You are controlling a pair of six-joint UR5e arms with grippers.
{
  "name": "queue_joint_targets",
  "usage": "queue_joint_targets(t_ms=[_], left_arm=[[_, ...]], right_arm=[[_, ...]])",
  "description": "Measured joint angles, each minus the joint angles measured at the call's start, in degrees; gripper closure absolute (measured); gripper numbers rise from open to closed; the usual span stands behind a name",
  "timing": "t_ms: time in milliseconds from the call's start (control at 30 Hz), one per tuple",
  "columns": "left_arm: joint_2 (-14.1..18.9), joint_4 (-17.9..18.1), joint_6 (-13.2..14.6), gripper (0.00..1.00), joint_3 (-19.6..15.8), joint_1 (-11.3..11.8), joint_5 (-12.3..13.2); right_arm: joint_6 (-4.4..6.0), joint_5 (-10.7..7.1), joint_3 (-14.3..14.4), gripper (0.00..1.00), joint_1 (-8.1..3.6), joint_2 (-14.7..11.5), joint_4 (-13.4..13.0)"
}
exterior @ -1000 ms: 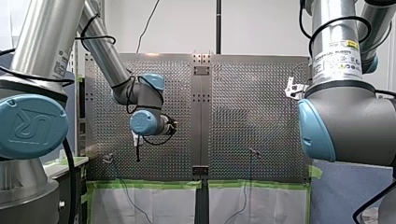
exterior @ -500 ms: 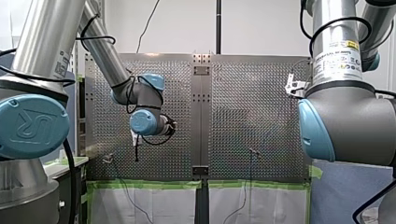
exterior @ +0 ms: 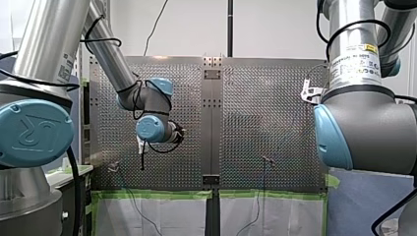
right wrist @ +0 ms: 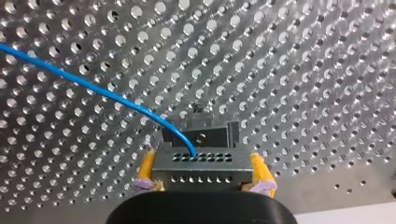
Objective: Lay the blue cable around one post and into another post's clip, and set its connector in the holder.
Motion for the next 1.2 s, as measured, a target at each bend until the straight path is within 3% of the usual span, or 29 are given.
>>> queue_joint_targets(t_ms=[467,1000,1200], left_arm=[[0.00,-0.06,0.00,0.00,0.00,0.13,0.00],[0.00,0.02,0.09,0.00,0.00,0.93,0.62],[0.00,0.00,0.10,0.00,0.00,1.11,0.93]], right_arm=[[-0.25,-1.52,-1.30,0.53,-0.02,0.50,0.53],[-4.29,-2.22,-1.87,0.53,-0.24,1.50,1.41],[-4.80,-2.22,-2.22,0.53,-0.26,1.82,1.41]])
